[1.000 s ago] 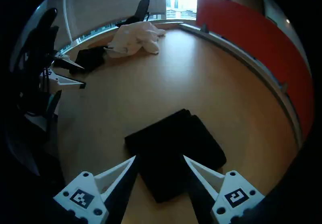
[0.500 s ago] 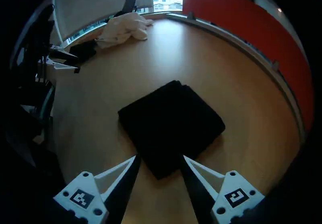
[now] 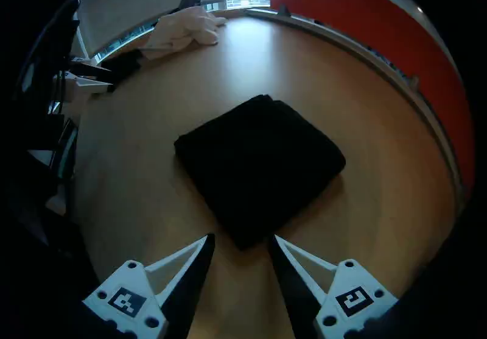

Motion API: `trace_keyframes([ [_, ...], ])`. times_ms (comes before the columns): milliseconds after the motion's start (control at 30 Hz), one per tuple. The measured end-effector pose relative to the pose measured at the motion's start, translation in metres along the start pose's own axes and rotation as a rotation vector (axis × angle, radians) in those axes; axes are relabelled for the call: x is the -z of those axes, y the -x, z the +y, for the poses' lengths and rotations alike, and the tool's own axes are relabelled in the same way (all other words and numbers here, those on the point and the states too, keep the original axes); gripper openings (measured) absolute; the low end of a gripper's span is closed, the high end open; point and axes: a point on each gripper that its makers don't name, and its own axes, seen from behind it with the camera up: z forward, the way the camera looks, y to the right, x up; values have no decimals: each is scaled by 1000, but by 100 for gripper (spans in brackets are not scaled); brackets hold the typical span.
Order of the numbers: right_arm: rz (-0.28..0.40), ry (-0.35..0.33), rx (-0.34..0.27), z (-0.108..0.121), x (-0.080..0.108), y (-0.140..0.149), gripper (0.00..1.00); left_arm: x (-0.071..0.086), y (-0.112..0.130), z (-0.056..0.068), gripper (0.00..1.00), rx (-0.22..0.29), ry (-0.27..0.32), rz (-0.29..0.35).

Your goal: Fold towel

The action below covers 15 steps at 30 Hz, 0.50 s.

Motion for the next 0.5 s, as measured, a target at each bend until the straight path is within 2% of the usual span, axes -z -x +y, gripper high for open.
trace_keyframes([
  [167, -5, 10, -9, 1, -3, 2, 58, 1, 0, 0, 96, 1, -1, 1],
  [300, -6, 14, -23, 1, -5, 4, 49, 2, 1, -1, 96, 3, -1, 1],
  [500, 5, 31, -51, 3, -5, 4, 40, 2, 1, -2, 96, 3, -3, 3],
])
